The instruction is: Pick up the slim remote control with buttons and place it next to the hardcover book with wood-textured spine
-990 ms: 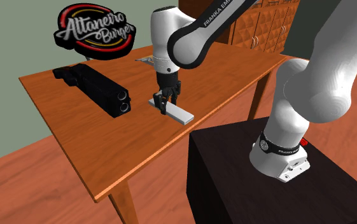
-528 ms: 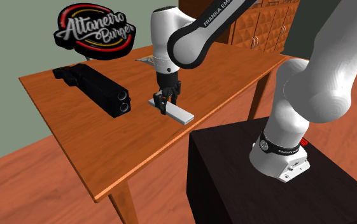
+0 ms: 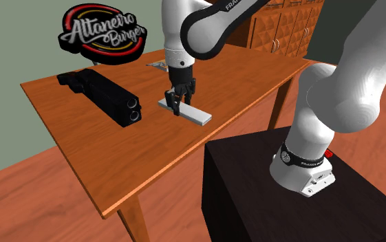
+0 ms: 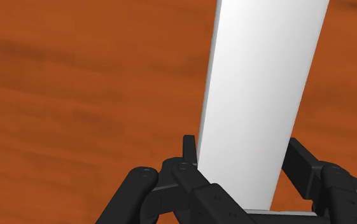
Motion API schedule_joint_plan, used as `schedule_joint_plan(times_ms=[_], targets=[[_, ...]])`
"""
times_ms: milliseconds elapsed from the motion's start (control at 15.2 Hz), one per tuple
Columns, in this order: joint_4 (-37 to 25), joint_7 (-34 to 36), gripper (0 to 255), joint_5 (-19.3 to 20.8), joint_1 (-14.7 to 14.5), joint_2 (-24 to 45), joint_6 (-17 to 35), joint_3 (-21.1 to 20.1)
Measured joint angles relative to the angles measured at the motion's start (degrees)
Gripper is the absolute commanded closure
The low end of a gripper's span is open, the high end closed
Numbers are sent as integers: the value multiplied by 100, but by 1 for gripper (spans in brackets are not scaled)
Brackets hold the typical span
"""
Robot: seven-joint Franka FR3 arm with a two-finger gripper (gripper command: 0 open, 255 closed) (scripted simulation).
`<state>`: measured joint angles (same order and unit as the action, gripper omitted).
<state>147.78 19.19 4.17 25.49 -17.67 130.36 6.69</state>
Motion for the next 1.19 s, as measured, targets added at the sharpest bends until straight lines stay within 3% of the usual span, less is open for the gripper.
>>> schedule_joint_plan(times_ms=[660, 1188], targets=[[-449, -14, 255, -3, 5, -419, -868, -29], [-1182, -1004, 255, 105, 369, 286, -857, 658]])
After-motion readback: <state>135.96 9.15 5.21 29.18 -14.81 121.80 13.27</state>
